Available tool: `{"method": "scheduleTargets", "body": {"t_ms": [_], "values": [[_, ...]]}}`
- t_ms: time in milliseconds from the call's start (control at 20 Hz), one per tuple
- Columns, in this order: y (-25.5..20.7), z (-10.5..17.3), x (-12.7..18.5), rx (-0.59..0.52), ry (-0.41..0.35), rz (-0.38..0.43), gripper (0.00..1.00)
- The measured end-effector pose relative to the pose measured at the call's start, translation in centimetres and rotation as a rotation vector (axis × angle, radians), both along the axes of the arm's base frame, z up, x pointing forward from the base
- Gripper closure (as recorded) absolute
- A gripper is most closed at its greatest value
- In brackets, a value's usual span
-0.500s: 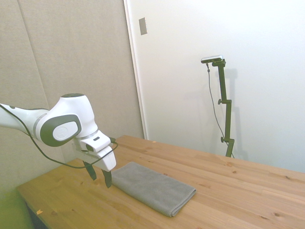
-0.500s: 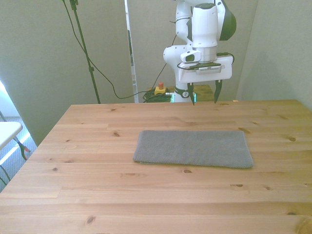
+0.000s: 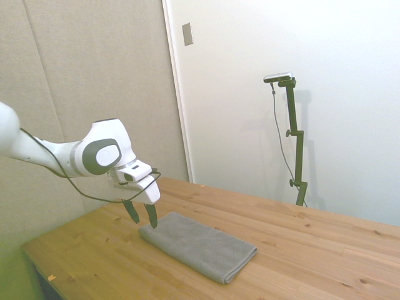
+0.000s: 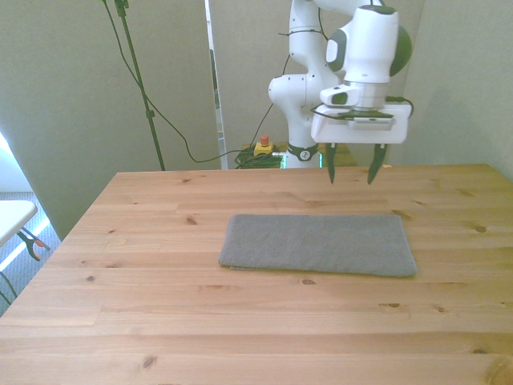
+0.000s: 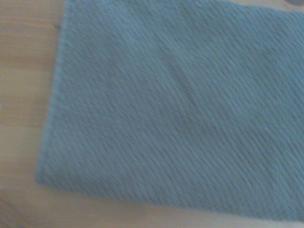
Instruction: Fold the towel
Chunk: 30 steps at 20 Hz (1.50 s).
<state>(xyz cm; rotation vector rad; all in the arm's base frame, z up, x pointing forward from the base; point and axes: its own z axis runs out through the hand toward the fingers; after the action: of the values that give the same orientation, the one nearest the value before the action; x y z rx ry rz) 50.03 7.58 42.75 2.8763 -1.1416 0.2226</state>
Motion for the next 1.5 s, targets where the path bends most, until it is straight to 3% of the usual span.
{"method": "scheduleTargets", "body": {"t_ms": [150, 300, 750, 1100, 1500], "values": [[4.3, -1.5, 3.9, -0.062, 0.061, 0.039, 0.00], [8.8, -3.0, 6.2, -0.129, 0.060, 0.054, 0.00], [12.3, -6.1, 7.3, -0.430, 0.014, 0.031, 0.00], [14.4, -7.3, 7.8, -0.467, -0.005, 0.020, 0.00], [13.4, -8.4, 8.7, -0.485, 0.014, -0.002, 0.00]]}}
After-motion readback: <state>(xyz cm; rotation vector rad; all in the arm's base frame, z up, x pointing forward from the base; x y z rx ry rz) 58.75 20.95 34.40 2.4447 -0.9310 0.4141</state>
